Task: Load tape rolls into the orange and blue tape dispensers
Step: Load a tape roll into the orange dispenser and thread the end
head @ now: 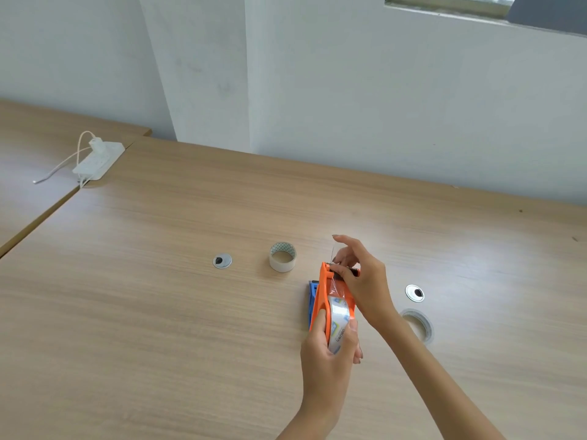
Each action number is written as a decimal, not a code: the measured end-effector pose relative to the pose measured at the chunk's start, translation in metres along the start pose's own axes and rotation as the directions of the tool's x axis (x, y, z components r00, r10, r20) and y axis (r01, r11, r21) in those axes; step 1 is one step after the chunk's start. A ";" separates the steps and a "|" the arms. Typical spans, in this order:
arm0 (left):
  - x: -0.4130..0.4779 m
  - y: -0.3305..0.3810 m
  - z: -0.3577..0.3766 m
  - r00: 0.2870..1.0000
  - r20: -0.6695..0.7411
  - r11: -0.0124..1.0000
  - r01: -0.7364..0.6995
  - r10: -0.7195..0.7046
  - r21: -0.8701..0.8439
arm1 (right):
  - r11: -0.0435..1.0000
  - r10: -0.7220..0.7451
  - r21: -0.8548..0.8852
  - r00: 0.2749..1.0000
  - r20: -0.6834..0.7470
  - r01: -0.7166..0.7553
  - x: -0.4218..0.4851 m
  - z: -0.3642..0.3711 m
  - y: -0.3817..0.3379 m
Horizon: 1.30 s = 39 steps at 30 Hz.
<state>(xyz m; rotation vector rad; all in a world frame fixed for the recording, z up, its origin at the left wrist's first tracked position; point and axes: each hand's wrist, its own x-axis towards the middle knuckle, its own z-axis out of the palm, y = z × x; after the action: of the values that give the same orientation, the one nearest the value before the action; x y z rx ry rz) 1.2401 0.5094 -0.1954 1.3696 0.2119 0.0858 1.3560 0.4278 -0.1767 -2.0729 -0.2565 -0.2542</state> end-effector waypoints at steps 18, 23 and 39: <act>0.002 -0.001 0.000 1.000 0.021 1.000 -0.008 0.008 0.008 | 0.949 -0.186 -0.260 0.982 -0.009 0.177 -0.007 0.004 0.020; 0.002 -0.002 -0.002 1.000 0.020 1.000 0.000 -0.001 0.022 | 0.976 -0.133 -0.180 0.991 -0.025 0.127 -0.008 0.002 0.017; 0.004 -0.009 -0.005 1.000 -0.008 0.995 0.005 -0.004 0.098 | 0.892 0.319 0.171 0.850 0.420 -0.419 0.003 -0.033 -0.004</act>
<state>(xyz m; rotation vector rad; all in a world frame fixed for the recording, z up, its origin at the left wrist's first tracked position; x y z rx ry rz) 1.2427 0.5133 -0.2056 1.4671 0.2280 0.0776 1.3555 0.4008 -0.1566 -1.8498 -0.1046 0.4103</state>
